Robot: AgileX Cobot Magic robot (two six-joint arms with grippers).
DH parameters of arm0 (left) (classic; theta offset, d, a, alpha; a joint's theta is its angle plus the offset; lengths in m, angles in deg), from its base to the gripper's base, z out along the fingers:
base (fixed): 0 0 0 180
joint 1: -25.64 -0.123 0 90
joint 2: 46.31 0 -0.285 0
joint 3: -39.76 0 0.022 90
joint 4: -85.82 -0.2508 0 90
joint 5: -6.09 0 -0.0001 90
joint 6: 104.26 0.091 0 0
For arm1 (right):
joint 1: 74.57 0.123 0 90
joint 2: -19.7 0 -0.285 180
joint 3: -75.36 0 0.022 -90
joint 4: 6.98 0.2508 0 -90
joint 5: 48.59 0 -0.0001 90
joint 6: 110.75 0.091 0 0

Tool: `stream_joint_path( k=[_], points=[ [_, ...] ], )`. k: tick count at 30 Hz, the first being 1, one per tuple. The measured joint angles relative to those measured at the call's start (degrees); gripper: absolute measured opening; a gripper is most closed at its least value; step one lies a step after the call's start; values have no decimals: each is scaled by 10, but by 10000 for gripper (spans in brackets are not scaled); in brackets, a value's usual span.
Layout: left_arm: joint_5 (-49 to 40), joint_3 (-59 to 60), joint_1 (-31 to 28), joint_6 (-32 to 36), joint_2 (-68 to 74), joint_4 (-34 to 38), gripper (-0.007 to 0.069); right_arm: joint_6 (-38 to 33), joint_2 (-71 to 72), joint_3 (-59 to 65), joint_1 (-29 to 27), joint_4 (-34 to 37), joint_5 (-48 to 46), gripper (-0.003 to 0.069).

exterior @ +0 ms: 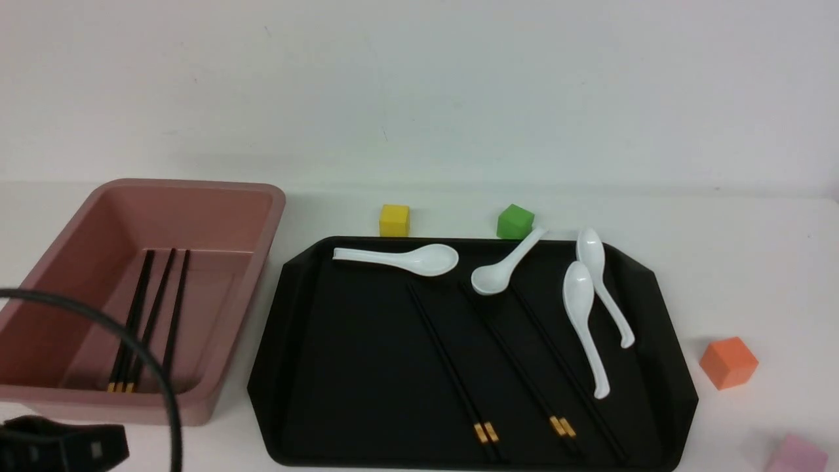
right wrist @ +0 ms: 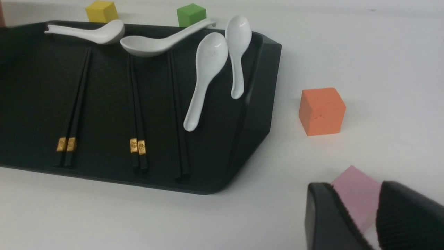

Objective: On white tablecloth take chopsticks from black tray and put them in box.

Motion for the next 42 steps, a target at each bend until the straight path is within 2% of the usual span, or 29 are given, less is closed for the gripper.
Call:
stream_joint_path(
  k=[6,21,29,32,37,42],
  points=[
    [14,11,0,2,-23,2,-13,0,0,0,0,0,0,242],
    [105,28,0,15,-31,-81,-13,0,0,0,0,0,0,242],
    [157,153,0,-92,-159,-176,-13,0,0,0,0,0,0,242],
    [187,234,0,-148,-249,-231,-13,0,0,0,0,0,0,242],
    [189,277,-1,-161,-337,-263,-13,0,0,0,0,0,0,242],
    [168,279,-1,-161,-357,-277,-13,0,0,0,0,0,0,242]
  ],
)
